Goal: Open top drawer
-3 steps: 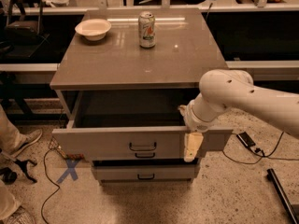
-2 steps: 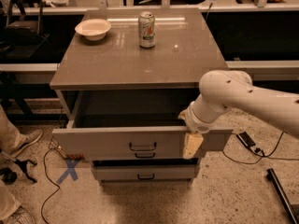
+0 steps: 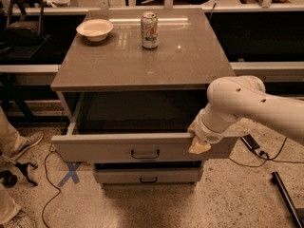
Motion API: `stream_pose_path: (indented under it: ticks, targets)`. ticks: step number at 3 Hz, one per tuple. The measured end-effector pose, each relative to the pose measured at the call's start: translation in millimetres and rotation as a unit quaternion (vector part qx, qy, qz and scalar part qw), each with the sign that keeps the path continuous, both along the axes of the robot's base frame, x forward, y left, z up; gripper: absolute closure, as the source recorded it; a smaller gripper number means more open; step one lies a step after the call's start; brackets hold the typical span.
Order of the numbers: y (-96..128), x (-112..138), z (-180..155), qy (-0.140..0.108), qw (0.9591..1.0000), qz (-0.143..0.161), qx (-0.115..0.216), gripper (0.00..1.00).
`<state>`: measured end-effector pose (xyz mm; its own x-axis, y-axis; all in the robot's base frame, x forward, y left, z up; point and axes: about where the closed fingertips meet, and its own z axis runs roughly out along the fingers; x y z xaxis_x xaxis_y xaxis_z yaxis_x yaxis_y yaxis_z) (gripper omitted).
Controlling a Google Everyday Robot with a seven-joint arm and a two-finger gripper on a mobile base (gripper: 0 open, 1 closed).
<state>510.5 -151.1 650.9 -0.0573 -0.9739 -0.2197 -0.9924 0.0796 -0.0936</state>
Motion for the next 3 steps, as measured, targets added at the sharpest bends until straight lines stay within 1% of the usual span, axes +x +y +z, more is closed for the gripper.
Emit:
stream_pose_path:
  ticks: [1,2,3]
  targets:
    - [-3.4,-6.4,2.2,0.000,1.0000,-0.008,-0.003,0.88]
    - [-13.8,-29.0,7.5,0.003,0.9994,-0.034,-0.008,1.00]
    - [-13.9,-29.4,7.6,0.003,0.9994,-0.035,-0.008,0.84]
